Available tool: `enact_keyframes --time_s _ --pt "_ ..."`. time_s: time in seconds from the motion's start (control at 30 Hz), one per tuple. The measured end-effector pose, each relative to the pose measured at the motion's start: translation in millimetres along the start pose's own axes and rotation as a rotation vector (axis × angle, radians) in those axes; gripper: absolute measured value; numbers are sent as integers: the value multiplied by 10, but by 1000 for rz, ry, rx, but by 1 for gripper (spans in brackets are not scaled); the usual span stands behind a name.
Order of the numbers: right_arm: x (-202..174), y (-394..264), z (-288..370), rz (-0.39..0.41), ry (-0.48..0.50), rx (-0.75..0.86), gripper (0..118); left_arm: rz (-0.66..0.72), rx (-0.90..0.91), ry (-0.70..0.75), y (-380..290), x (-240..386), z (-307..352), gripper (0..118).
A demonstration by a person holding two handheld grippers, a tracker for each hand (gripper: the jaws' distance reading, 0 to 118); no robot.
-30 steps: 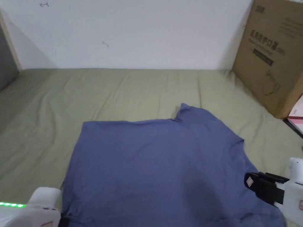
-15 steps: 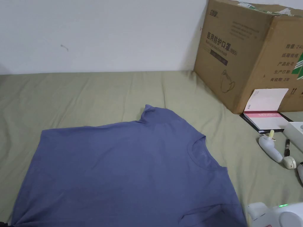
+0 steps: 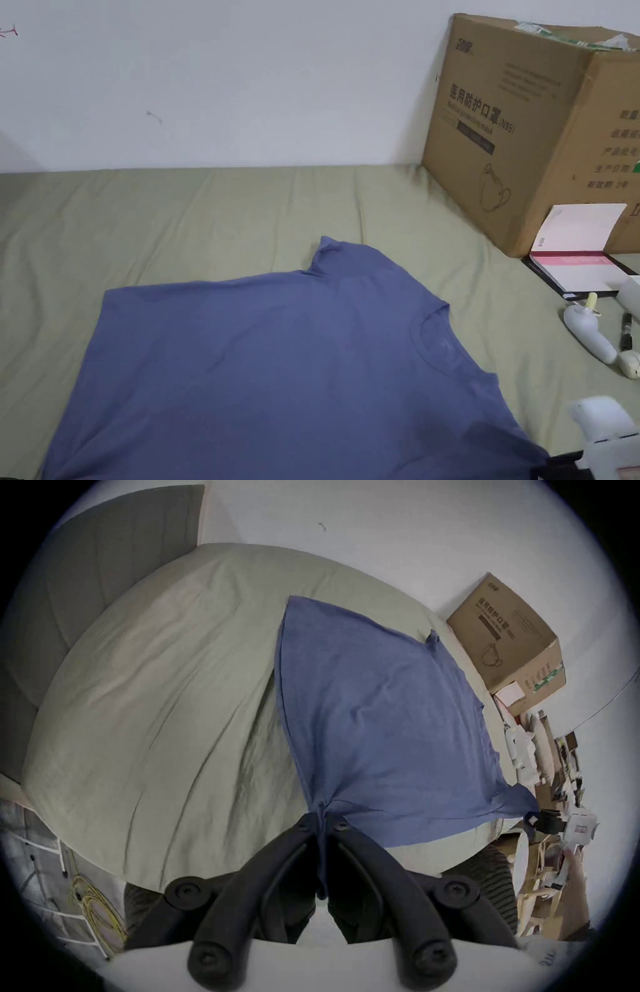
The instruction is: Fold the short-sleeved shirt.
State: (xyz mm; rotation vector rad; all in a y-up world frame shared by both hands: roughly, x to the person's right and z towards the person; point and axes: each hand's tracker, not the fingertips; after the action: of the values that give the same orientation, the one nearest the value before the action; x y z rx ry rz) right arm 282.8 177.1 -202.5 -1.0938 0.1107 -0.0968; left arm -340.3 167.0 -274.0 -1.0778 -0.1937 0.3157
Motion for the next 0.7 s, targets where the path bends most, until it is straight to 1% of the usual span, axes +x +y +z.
enact_keyframes --time_s 0.1,0.17,0.23,0.3,0.43,0.53,0.57,0.6,0.63,0.67,0.7 --pt "32 246 123 -35 11 134 5 38 31 -25 171 13 -1 3" --pt "40 440 107 -91 29 214 5 82 82 -47 341 15 -28 3" --pt "91 698 -32 -162 59 217 5 121 116 -47 563 16 -103 3" --pt "105 950 -224 -212 62 228 5 177 115 -69 788 -9 -255 3" --pt "178 1486 -687 -249 -10 205 5 261 48 -71 1183 -116 -691 3" --pt "222 1815 -1035 -293 -1 160 5 324 9 -77 1383 -223 -965 5" --pt "244 1895 -1145 -304 -1 145 5 331 -4 -73 1432 -242 -1042 8" --pt "242 1947 -1227 -308 -7 137 13 330 -11 -71 1462 -246 -1098 26" --pt "227 1987 -1306 -314 -17 136 38 314 -8 -70 1486 -246 -1144 53" --pt "208 2021 -1369 -316 -22 137 76 293 -8 -51 1497 -251 -1182 81" --pt "211 2023 -1394 -312 -34 142 112 281 -10 -29 1504 -251 -1195 95"
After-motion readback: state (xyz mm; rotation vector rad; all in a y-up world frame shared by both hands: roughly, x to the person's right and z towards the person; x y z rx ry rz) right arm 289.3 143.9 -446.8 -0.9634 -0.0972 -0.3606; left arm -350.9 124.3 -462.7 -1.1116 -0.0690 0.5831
